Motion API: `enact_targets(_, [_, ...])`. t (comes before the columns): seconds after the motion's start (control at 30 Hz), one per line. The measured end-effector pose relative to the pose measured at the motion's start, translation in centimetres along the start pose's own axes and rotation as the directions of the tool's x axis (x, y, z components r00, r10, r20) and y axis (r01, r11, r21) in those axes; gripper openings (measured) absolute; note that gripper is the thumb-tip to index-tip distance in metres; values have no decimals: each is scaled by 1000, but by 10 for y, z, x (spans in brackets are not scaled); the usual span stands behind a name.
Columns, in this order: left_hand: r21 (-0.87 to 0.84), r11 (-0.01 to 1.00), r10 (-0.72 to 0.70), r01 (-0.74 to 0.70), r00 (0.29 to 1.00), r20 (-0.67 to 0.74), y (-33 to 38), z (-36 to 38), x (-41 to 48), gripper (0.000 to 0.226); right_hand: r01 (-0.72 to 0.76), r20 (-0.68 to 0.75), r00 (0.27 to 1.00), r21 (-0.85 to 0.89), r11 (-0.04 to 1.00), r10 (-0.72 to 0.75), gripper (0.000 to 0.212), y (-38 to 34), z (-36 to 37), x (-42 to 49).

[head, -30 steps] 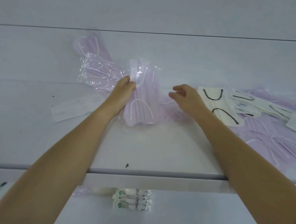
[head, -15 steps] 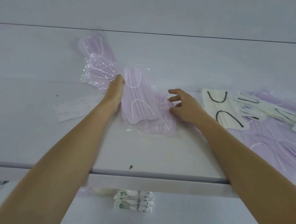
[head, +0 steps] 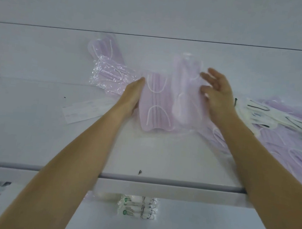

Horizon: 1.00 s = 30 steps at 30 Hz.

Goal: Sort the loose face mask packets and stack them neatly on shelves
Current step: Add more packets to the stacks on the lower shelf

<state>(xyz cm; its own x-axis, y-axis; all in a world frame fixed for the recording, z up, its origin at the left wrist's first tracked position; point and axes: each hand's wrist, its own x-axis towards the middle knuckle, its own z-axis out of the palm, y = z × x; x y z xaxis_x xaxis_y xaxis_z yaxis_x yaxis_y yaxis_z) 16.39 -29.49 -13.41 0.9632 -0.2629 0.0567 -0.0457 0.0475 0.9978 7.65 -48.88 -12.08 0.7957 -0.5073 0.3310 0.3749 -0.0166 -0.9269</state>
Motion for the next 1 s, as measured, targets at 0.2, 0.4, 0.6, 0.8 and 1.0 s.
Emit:
enact_targets(0.2, [86,990,97,-112,982,161,-10,4,-3,21,-13,157,981,-520,854,111,44,22,21,-5])
enact_targets(0.4, [188,954,252,-235,965,-68,-13,-16,5,92,58,63,896,-998,24,440,65,16,-6,-5])
enact_targets(0.6, [314,907,319,-281,945,-74,-16,-20,9,71,161,222,837,-973,163,499,45,10,-4,-8])
enact_targets(0.8, [434,857,341,-279,937,-71,-18,-16,9,33,131,327,825,-904,407,461,64,4,-10,-8])
enact_targets(1.0, [402,875,333,-269,938,-98,-19,-16,10,29,62,305,883,-829,556,356,54,7,-9,-8])
